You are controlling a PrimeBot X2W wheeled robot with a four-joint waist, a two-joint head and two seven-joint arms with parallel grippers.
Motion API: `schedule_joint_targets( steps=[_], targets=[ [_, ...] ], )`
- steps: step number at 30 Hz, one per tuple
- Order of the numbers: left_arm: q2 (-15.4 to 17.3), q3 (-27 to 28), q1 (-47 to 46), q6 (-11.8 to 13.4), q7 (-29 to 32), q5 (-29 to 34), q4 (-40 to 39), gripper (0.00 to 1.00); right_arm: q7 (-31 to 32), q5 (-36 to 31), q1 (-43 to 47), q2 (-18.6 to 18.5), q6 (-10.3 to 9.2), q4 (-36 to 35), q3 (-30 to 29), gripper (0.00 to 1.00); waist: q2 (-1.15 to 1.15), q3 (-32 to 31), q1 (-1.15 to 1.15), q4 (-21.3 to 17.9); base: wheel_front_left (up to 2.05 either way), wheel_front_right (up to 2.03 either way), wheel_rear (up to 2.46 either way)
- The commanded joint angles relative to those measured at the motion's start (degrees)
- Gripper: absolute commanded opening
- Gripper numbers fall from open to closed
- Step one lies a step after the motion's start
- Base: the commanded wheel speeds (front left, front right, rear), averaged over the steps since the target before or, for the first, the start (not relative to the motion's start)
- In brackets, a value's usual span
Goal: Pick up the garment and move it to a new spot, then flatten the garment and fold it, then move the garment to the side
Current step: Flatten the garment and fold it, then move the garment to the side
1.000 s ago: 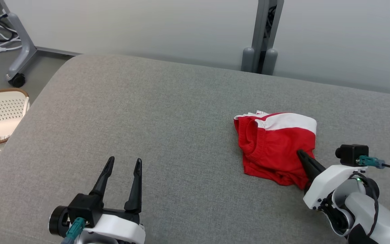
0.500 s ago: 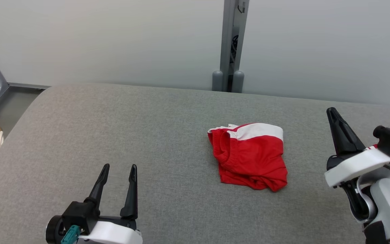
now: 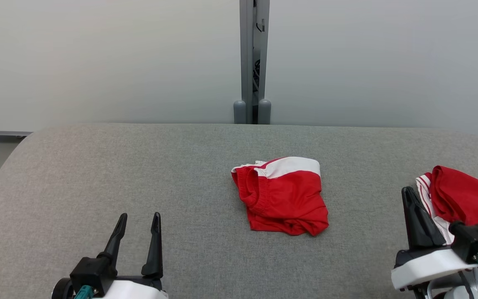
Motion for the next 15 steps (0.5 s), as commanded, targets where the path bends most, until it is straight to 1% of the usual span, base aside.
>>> schedule_joint_targets(
  steps=[1,3,4,5,9,15],
  targets=[
    [0.23,0.4,0.18,0.25,-0.21,-0.25,-0.08,1.0,-0.04,-0.21,0.83,-0.05,0.01,-0.26,-0.43,0.0,0.0,-0.06,0.0,-0.16,0.0,0.0,0.0],
    [0.2,0.47,0.73,0.14,-0.21,-0.04,0.14,1.0,-0.04,-0.15,2.1,0.34,0.01,0.65,-0.56,0.0,0.0,-0.16,0.0,-0.4,0.0,0.0,0.0],
    [0.22,0.54,0.91,0.11,-0.21,0.05,0.26,1.0,-0.05,-0.56,2.21,0.46,0.01,0.5,-0.44,0.48,0.0,-0.22,0.0,-0.52,0.0,0.0,0.0],
    [0.22,0.57,1.01,0.07,-0.21,0.14,0.42,1.0,-0.04,-0.57,2.58,0.4,0.01,0.78,-0.7,1.0,0.0,-0.28,0.0,-0.61,0.0,0.0,0.0],
    [0.22,0.63,0.85,-0.36,-0.21,0.42,1.08,1.0,-0.04,1.01,2.9,0.42,0.01,1.44,0.26,1.0,0.0,-0.4,0.0,-0.87,0.0,0.0,0.0],
    [0.23,0.3,0.67,-0.56,-0.21,0.49,1.53,1.0,-0.04,1.44,2.13,0.42,0.01,2.29,-0.16,1.0,0.0,-0.34,0.0,-0.59,0.0,0.0,0.0]
  ],
)
